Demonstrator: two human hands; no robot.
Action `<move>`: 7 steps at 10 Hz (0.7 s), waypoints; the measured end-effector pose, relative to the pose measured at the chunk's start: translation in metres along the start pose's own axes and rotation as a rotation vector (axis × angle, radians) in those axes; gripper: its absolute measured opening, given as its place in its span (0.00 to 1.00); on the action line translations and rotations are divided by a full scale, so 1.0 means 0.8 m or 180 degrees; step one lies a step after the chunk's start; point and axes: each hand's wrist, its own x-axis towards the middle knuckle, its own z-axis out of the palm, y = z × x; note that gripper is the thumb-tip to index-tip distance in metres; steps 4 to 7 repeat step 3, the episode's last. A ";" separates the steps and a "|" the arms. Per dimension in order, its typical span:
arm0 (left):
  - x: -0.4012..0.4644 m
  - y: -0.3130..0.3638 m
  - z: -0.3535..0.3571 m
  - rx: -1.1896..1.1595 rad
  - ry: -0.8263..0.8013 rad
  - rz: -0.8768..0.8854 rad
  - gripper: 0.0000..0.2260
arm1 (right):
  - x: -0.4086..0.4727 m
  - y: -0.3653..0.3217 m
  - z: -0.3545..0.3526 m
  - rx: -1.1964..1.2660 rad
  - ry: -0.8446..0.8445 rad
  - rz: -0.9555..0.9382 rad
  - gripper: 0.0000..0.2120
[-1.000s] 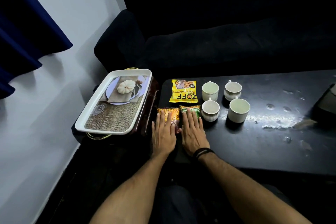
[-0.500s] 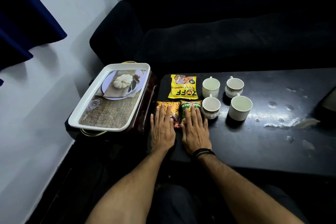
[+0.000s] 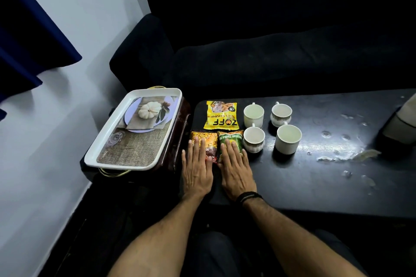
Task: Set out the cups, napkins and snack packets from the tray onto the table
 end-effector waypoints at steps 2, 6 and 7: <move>0.021 0.031 -0.031 -0.0023 -0.0295 0.0141 0.25 | 0.003 0.014 -0.039 0.0027 0.0226 -0.0053 0.30; 0.043 0.064 -0.063 -0.0069 -0.0269 0.0230 0.25 | 0.022 0.038 -0.078 0.0012 0.0375 0.0142 0.27; 0.043 0.064 -0.063 -0.0069 -0.0269 0.0230 0.25 | 0.022 0.038 -0.078 0.0012 0.0375 0.0142 0.27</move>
